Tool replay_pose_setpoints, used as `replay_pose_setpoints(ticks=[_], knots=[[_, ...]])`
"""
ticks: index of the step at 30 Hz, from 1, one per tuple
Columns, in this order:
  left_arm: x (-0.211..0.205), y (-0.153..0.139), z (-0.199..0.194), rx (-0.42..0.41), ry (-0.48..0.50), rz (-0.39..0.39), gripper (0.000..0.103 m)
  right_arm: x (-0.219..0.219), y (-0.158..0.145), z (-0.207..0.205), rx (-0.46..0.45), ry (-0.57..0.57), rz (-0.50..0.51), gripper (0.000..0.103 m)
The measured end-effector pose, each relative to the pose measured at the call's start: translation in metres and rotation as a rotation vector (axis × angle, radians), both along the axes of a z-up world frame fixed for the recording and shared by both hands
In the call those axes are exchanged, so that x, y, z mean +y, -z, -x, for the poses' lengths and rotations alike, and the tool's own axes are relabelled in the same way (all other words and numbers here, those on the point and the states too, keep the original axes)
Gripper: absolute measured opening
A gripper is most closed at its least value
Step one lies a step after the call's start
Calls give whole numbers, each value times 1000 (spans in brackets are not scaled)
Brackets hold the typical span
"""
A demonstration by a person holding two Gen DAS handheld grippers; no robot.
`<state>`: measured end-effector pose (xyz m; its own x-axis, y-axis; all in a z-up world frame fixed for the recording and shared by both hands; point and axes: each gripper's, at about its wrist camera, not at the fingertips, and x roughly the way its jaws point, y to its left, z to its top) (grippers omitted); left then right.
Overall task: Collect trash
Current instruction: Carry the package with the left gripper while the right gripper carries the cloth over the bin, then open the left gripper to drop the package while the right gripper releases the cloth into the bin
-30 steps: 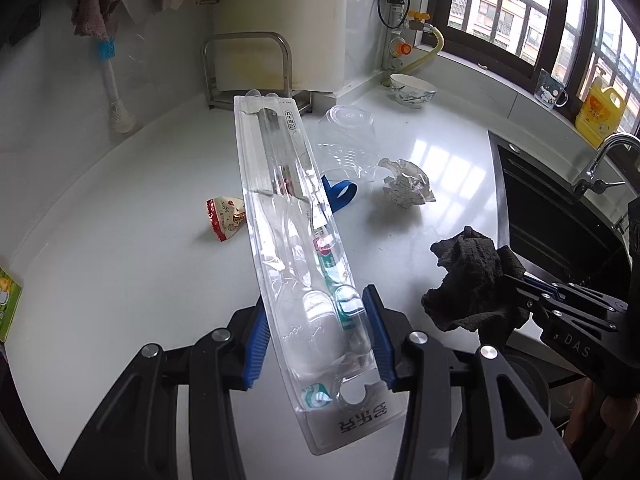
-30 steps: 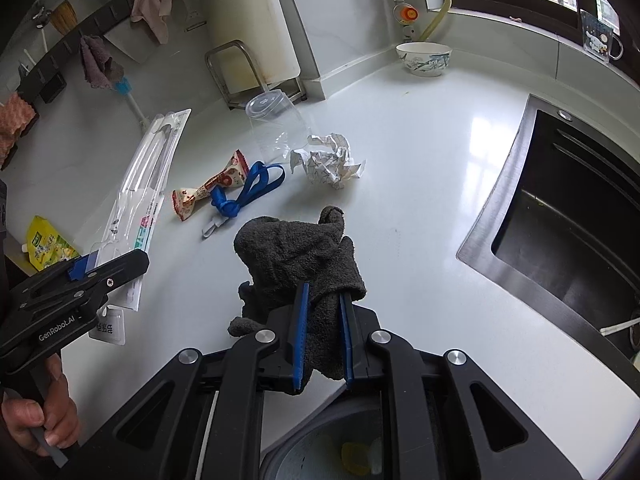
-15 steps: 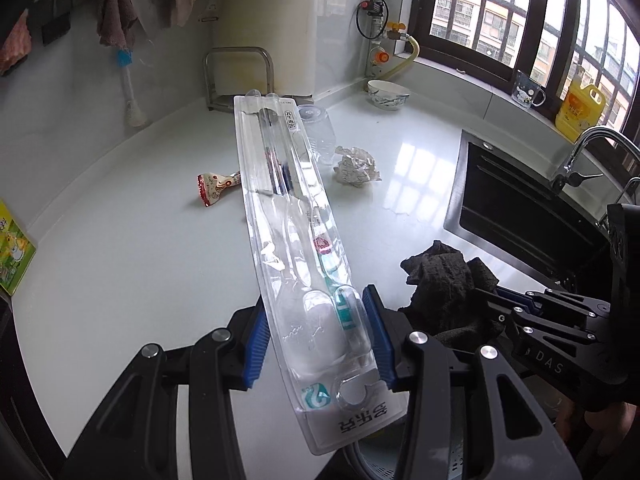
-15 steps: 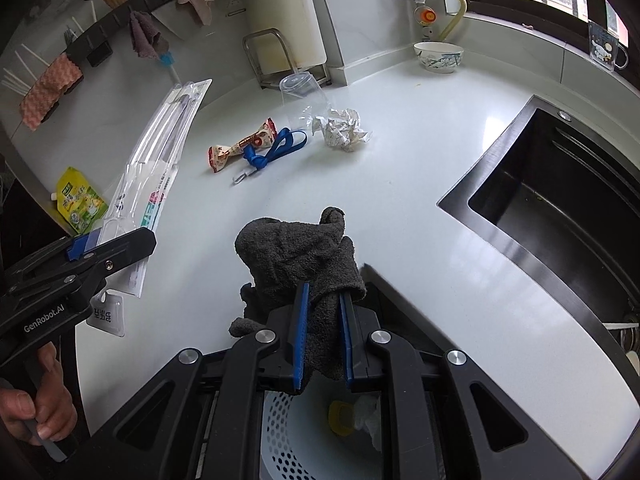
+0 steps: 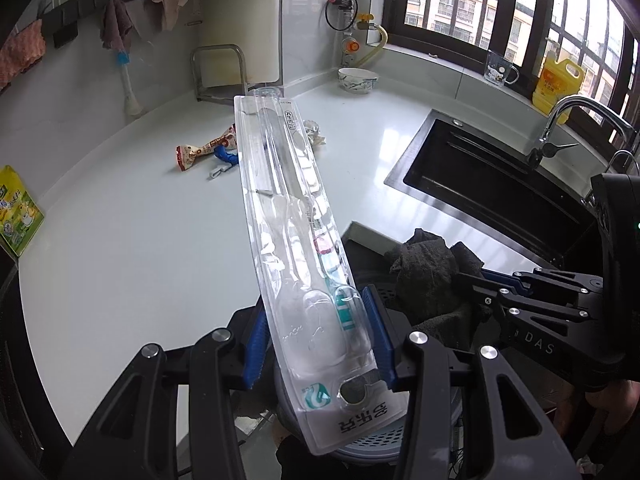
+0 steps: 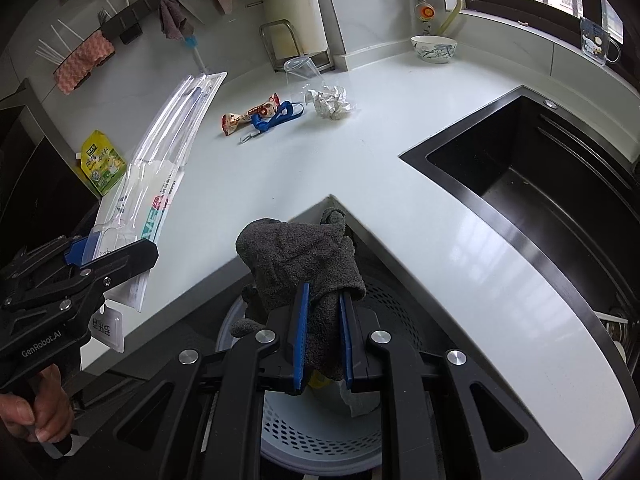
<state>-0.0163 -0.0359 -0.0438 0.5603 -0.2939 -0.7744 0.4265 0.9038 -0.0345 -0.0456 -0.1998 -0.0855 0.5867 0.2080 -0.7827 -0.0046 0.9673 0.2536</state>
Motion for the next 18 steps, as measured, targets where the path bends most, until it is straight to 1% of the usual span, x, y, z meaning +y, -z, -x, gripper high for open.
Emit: replay_pose_setpoints(ticks=[6, 13, 16, 18], knots=[[-16, 16, 29, 36, 15, -31, 43, -14, 6, 23, 3, -5, -13, 14], [-31, 40, 52, 92, 49, -49, 43, -23, 24, 40, 47, -6, -17, 14], [-37, 55, 60, 132, 69, -58, 43, -22, 33, 43, 63, -11, -21, 14], [-40, 68, 63, 174, 82, -61, 43, -23, 40, 43, 77, -9, -29, 14]])
